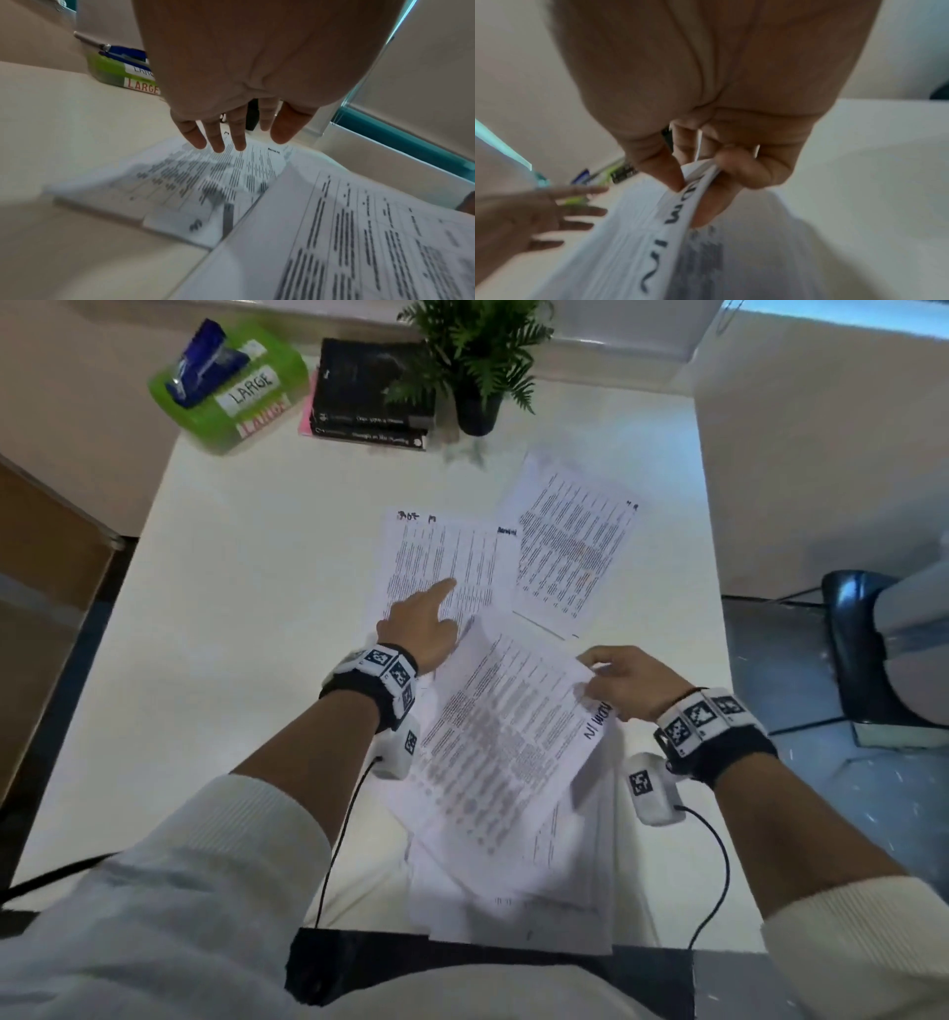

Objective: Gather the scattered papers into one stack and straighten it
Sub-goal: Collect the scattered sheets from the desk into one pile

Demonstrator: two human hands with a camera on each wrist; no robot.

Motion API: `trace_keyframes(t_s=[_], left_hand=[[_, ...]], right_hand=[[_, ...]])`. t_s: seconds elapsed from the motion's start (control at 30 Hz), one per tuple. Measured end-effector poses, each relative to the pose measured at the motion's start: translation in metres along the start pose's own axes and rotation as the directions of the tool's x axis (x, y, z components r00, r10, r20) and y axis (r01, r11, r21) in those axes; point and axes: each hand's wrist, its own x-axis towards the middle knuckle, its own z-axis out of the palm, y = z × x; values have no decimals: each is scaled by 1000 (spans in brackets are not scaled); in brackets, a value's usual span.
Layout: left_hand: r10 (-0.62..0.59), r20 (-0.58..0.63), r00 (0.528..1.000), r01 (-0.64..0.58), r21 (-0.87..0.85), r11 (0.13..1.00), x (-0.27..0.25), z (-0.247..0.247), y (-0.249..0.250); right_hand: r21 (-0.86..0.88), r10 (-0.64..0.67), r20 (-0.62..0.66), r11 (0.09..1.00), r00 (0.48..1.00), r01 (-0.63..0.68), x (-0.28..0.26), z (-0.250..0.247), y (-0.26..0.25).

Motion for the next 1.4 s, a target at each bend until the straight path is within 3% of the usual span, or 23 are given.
trace_keyframes(t_s=[0.07, 0.17, 0.3, 0.4, 0.63, 0.8, 0.93, 1.0, 1.1, 1.23, 1.4], left_hand=[[-23, 23, 999, 22, 29, 999, -7, 14, -3], [7, 43, 999, -8, 30, 1000, -18, 32, -5], [13, 66, 998, -17, 72, 997, -28, 46, -7], [-25, 12, 1000, 23, 140, 990, -30, 49, -10], [-33, -39, 999, 34, 43, 999, -31, 45, -7], [-91, -104, 990, 93, 17, 995, -25, 40, -7], [-180, -219, 959, 205, 98, 974, -19, 27, -12], [-234, -266, 935, 277, 137, 951, -14, 17, -19], [-294, -260, 920, 335, 132, 933, -5, 3, -31], [-307, -186, 933, 329, 98, 939, 6, -11, -41], [-287, -141, 948, 295, 35, 955, 17, -18, -42]], right_hand=[[-256, -15, -127, 966, 992, -19, 0, 2, 11], [-356, -76, -269, 934, 960, -26, 1, 7, 17], [-356, -73, -244, 934, 967, -19, 12, 14, 18], [-363, -132, -188, 930, 973, 56, 15, 18, 10], [-372, -137, -98, 924, 986, 91, 18, 8, 17], [-435, -104, -68, 898, 992, 64, 23, 10, 23], [-595, -29, -181, 799, 983, -86, 25, 17, 10], [-551, -10, -274, 822, 962, -148, 31, 18, -4], [-349, -31, -355, 932, 934, -102, 42, 19, -26], [-270, 1, -292, 959, 957, -83, 68, 29, -54], [-231, 152, -244, 950, 958, -210, 109, 52, -84]])
